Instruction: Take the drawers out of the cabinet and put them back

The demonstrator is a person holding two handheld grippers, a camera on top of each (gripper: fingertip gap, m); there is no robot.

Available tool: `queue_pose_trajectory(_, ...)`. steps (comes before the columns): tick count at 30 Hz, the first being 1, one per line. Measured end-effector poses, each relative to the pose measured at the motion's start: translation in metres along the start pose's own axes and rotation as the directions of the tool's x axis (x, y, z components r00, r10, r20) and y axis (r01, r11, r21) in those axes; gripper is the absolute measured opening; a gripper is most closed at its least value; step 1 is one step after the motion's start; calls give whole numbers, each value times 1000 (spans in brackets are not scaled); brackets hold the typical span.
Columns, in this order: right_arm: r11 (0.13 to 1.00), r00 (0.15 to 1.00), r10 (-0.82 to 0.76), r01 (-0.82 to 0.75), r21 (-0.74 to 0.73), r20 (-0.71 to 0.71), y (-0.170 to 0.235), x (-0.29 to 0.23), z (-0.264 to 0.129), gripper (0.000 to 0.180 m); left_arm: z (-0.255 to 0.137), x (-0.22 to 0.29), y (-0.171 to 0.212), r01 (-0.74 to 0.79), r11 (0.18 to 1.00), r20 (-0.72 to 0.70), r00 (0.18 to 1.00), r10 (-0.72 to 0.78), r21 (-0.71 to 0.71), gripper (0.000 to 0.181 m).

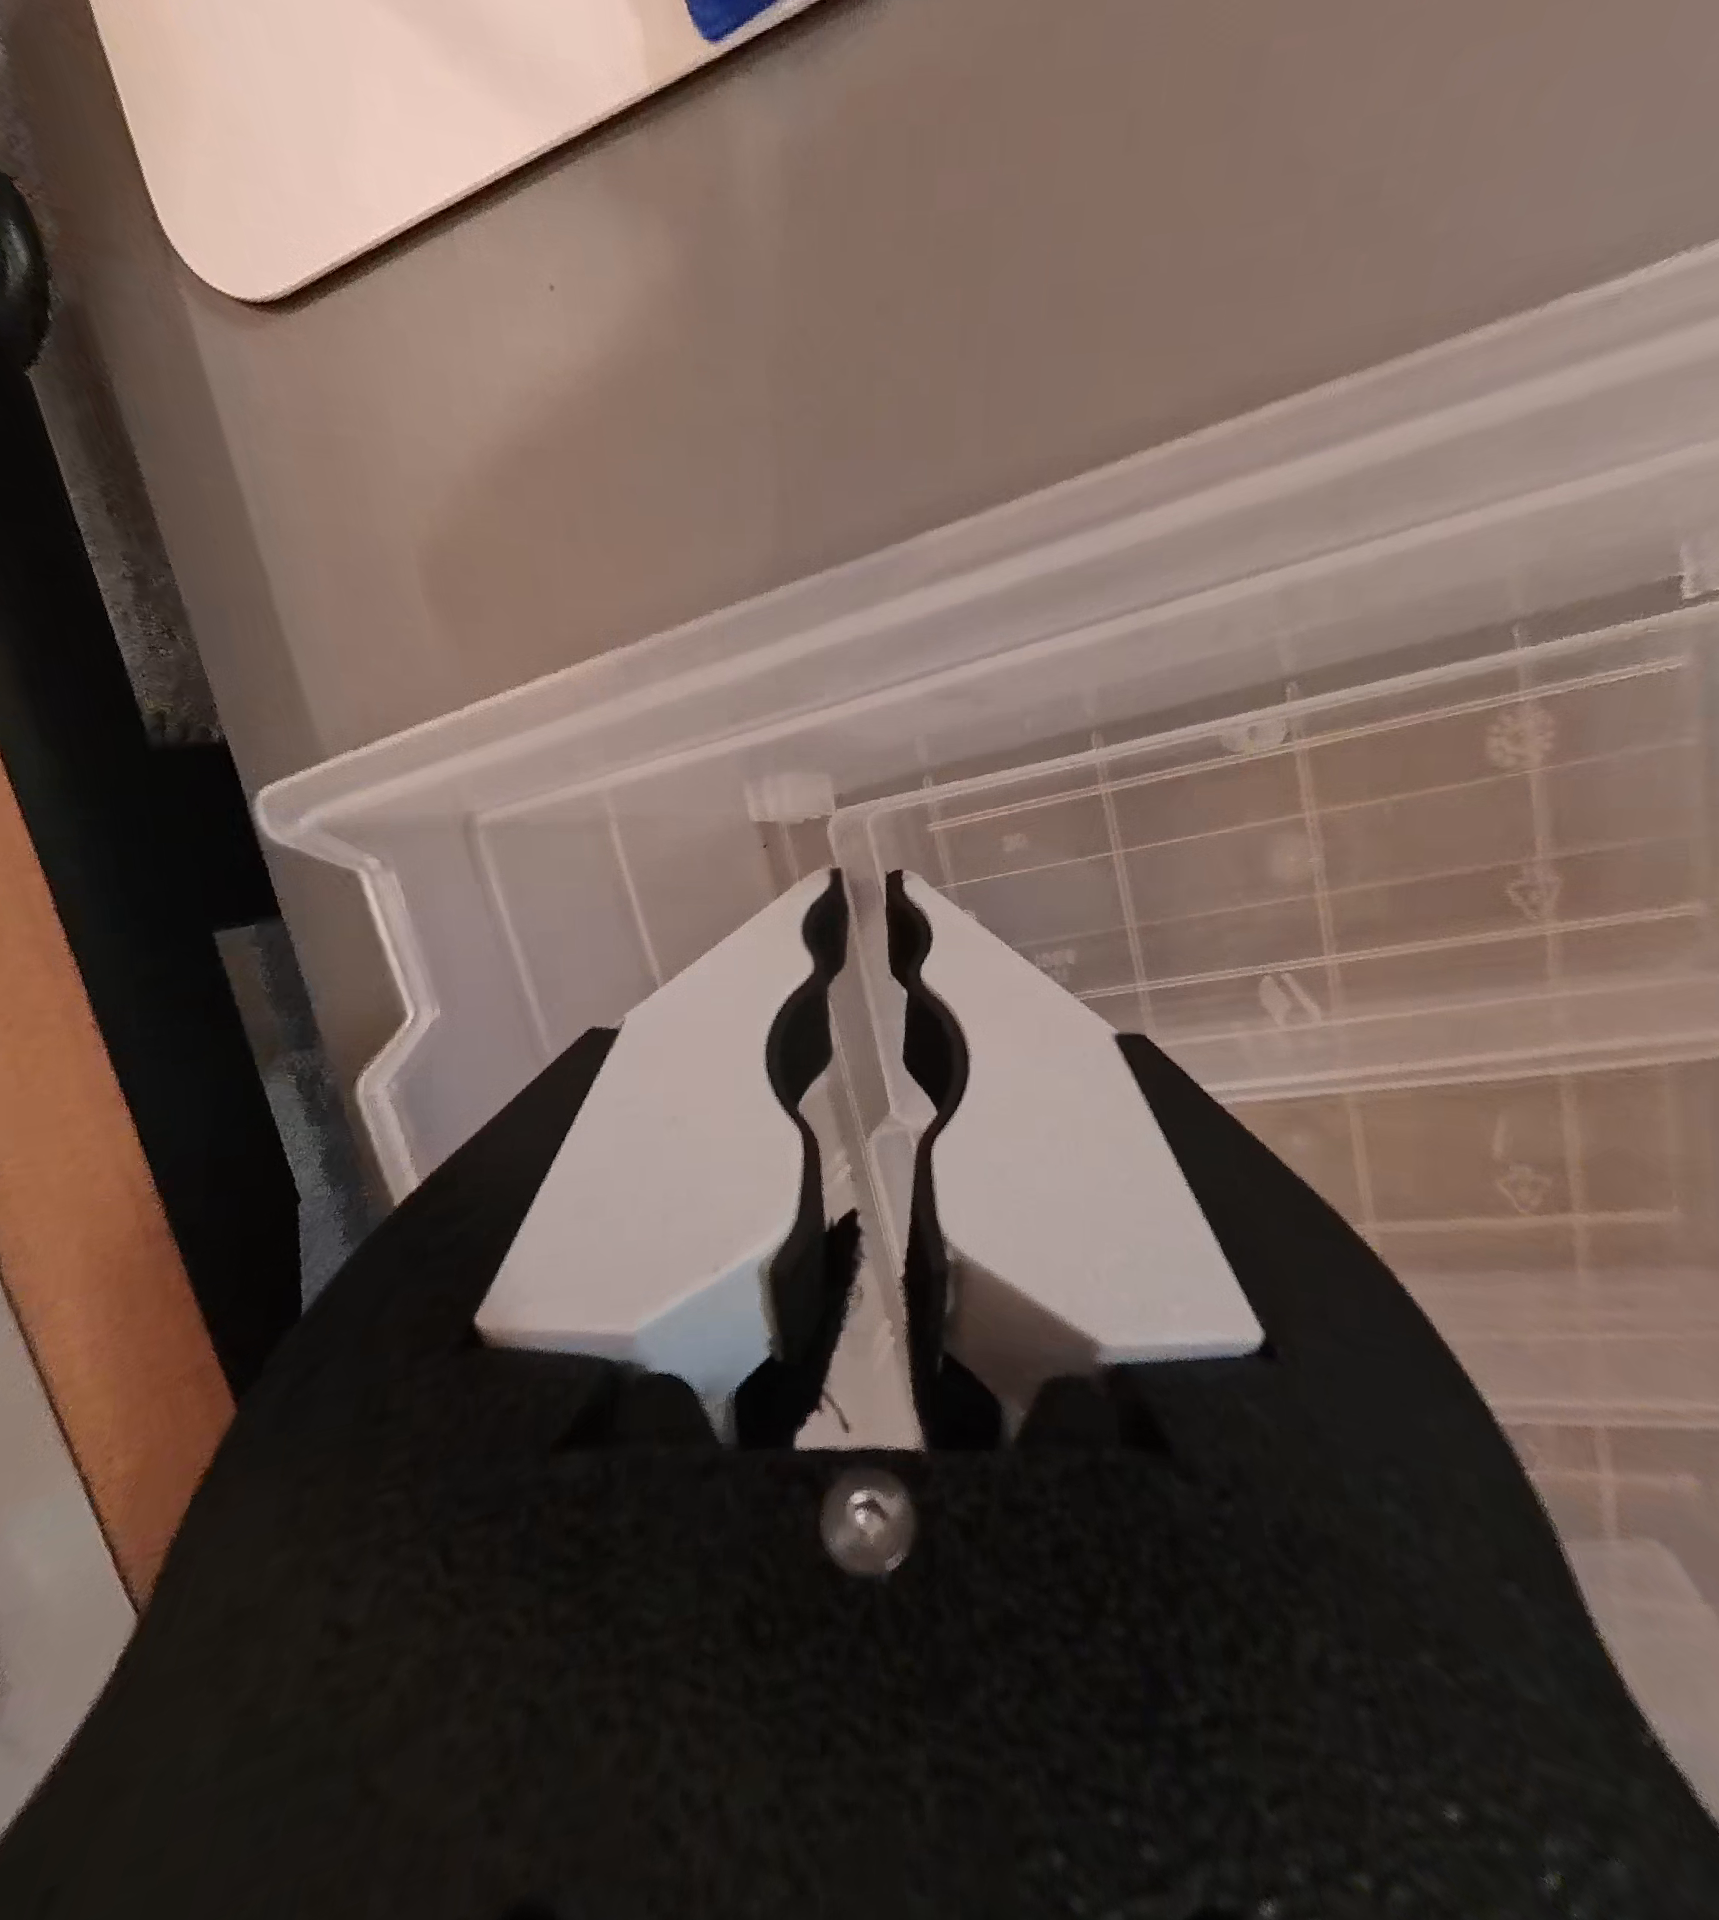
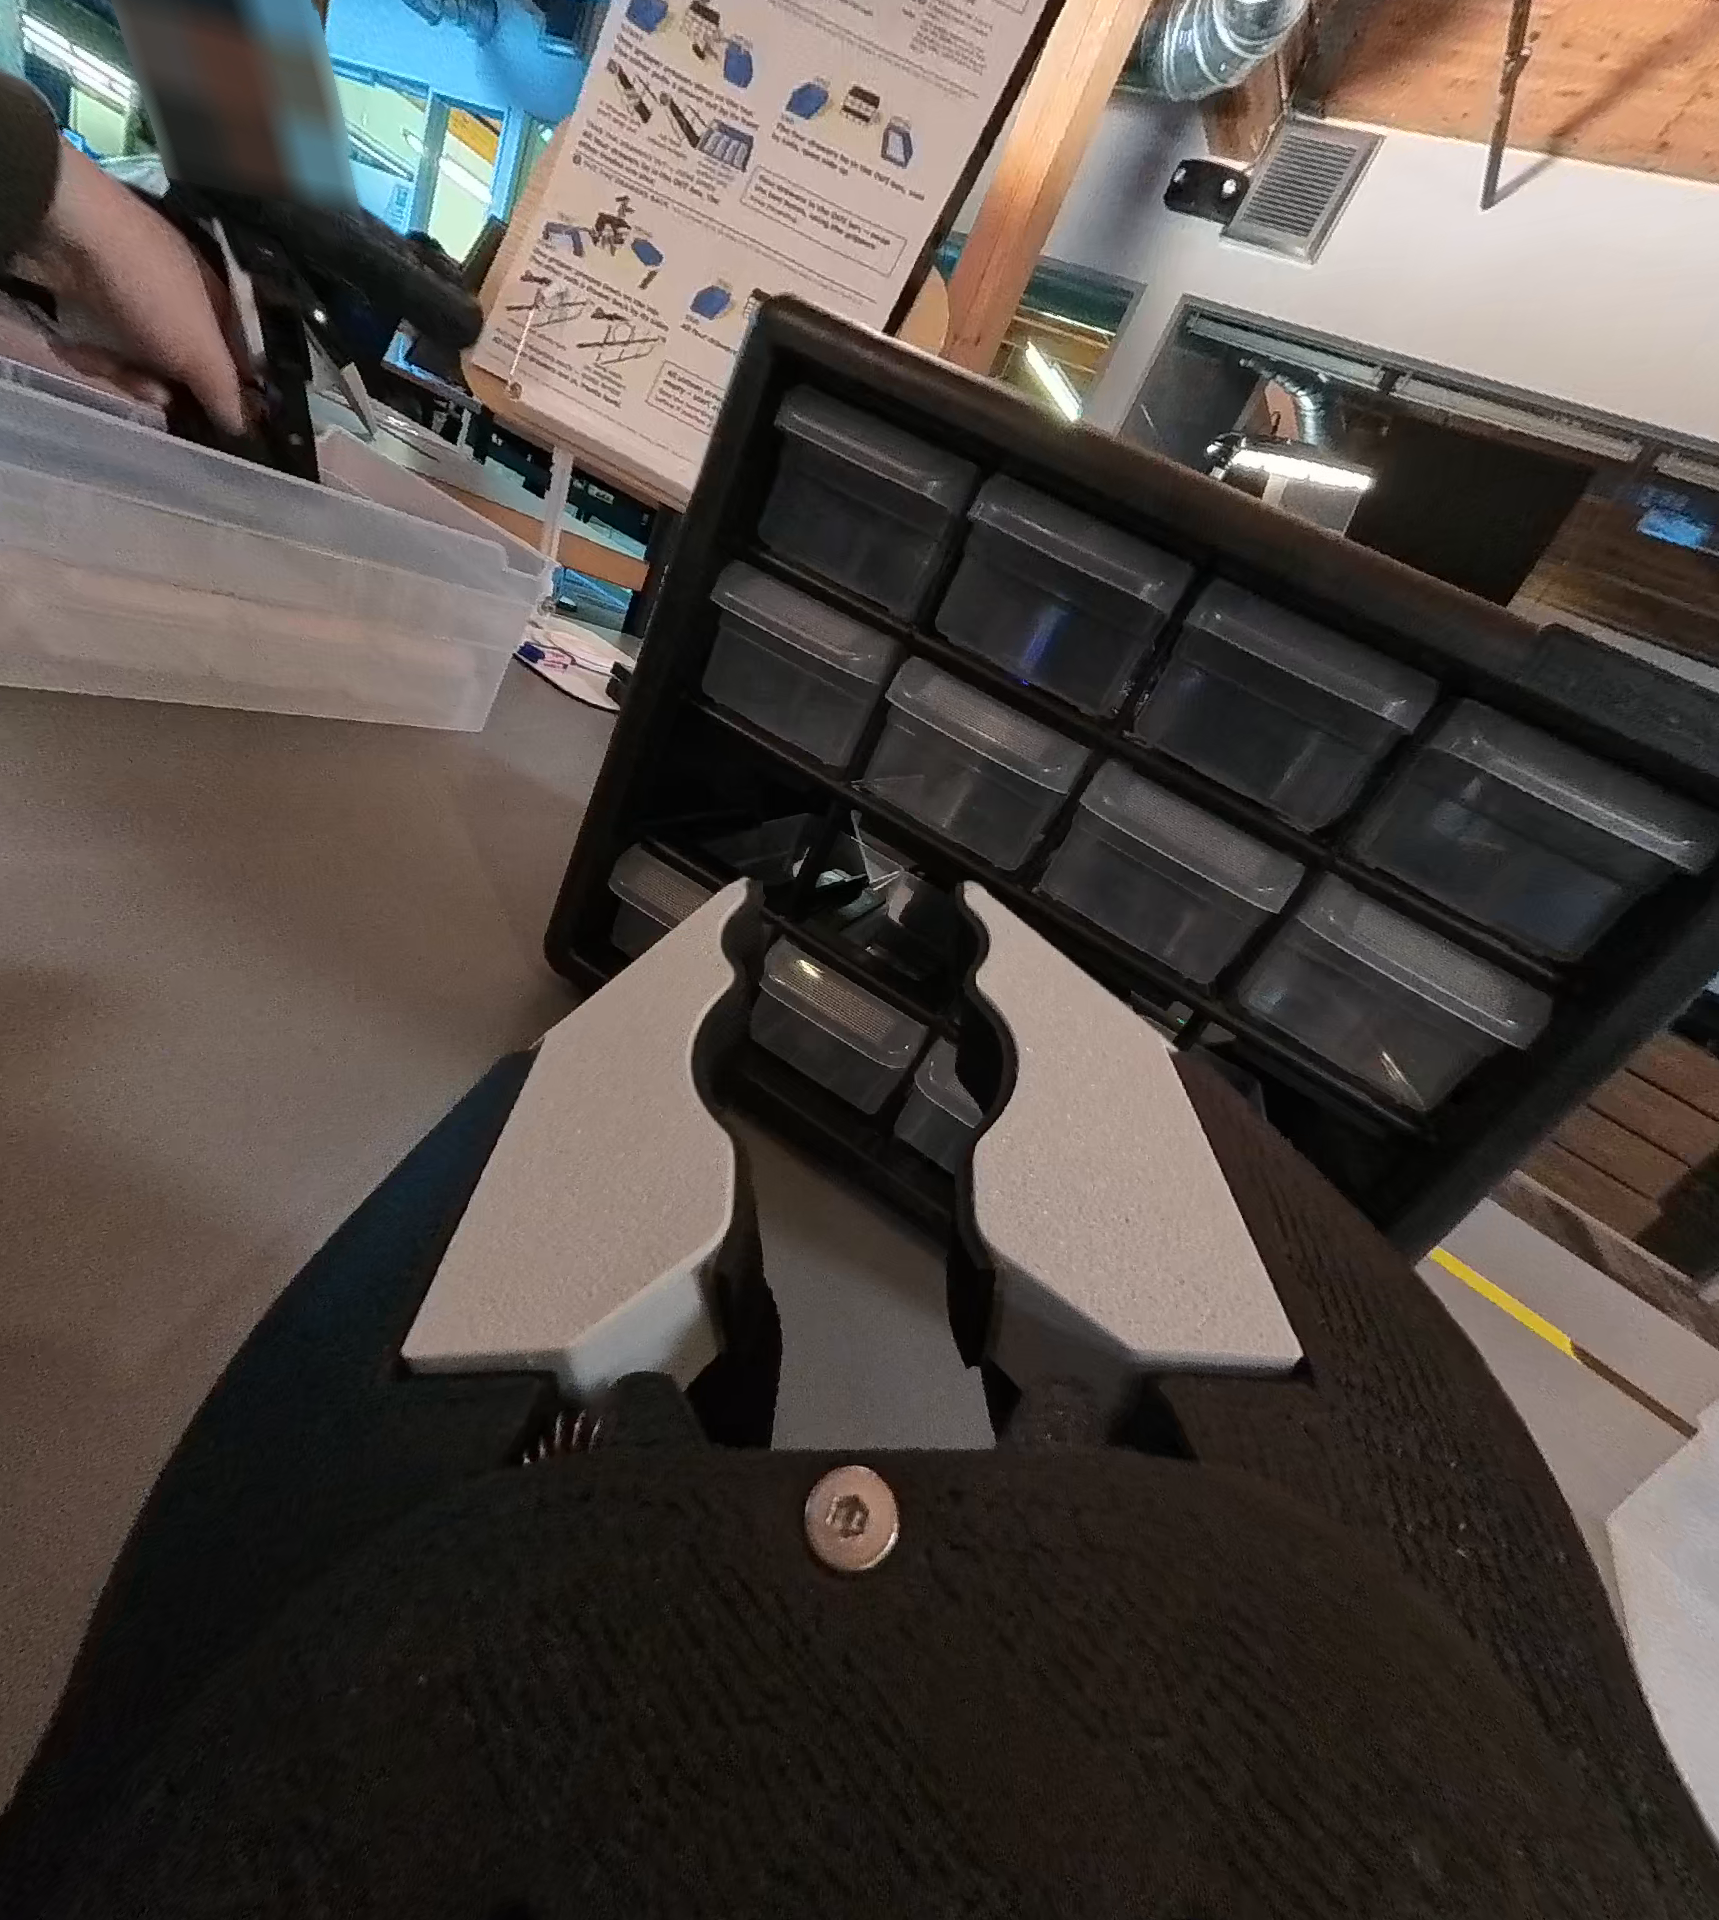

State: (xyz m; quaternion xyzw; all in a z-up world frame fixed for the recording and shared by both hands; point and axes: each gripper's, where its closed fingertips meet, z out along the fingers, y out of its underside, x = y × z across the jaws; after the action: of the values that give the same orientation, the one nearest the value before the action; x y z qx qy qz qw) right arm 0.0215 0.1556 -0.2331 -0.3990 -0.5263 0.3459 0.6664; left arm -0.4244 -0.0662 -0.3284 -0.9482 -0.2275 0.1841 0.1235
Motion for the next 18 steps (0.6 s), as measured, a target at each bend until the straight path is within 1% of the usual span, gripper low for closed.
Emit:
queue_pose_trajectory(3, 1000, 1000, -4, 4, -1, 1, 0, 0, 0, 33, -14, 2, -3, 34, 999, -38, 999, -33, 35, 1)
queue_pose_trajectory(5, 1000, 1000, -6, 6, -1, 5, 0, -1, 0, 33, -29, 0, -6, 19, 997, -24, 1000, -18, 74, 0)
queue_pose_trajectory(9, 1000, 1000, -9, 9, 2, 8, -1, -2, 0, 33, -66, -15, -9, -76, 983, 132, 990, 54, 169, 0)
queue_pose_trajectory(12, 1000, 1000, -7, 7, 4, 8, -1, -2, -1, 33, -100, -23, -13, -134, 953, 241, 968, 67, 272, 0)
queue_pose_trajectory(15, 1000, 1000, -3, 3, 7, 7, -2, -2, -1, 32, -137, -25, -18, -177, 905, 320, 946, 49, 386, 0)
queue_pose_trajectory(18, 1000, 1000, -2, 2, 10, 5, -2, -2, -2, 32, -181, -24, -24, -249, 838, 423, 906, 24, 485, 0)
